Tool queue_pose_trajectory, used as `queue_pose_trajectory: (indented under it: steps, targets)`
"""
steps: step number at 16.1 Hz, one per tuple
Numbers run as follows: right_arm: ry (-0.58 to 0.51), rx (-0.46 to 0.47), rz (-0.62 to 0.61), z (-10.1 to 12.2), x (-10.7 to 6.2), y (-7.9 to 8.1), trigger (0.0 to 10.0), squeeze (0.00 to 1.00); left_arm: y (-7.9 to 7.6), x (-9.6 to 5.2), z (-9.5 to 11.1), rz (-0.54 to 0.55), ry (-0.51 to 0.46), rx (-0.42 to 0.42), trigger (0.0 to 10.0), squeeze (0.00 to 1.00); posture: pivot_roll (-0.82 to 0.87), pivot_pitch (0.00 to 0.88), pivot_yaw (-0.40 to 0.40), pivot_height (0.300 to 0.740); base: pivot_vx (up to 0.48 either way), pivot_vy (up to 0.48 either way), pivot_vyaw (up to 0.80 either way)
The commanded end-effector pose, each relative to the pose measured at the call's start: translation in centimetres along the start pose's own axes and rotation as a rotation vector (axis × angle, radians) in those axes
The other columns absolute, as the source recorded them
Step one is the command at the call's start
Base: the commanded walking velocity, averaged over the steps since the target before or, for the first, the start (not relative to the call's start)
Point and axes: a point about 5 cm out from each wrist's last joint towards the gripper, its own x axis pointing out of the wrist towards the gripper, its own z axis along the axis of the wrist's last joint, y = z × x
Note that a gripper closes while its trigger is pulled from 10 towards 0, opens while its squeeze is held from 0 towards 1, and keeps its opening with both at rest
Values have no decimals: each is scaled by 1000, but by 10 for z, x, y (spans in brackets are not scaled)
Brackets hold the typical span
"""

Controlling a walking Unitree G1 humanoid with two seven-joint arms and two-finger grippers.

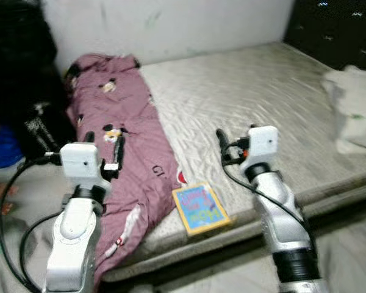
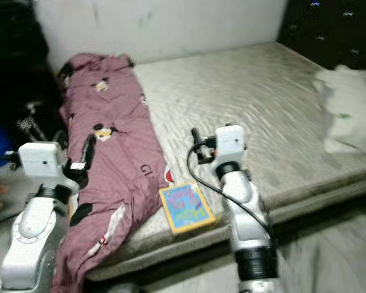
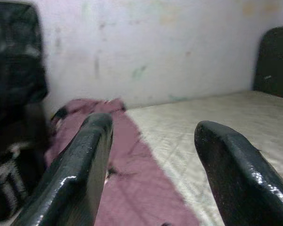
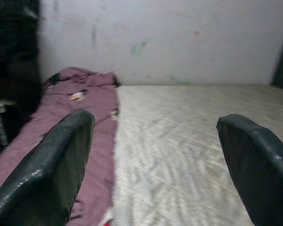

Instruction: Clean up the room

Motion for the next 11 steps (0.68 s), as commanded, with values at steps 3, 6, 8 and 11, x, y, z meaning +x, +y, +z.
queue_pose_trajectory:
  steps: [3,6,8,11]
  targets:
    - [-15,-27,20,4,1,2,10000,0,2,1,0,11,8,16,10000,0,70,0,8,740,0,0,267]
    - [-15,-21,17,4,2,2,10000,0,2,1,0,11,12,19,10000,0,69,0,8,740,0,0,800]
    - [-14,-22,17,4,2,2,10000,0,1,2,0,7,8,26,10000,0,69,0,8,740,0,0,800]
    - [-12,-24,17,3,3,1,10000,0,1,3,0,11,7,30,10000,0,67,0,10,740,0,0,800]
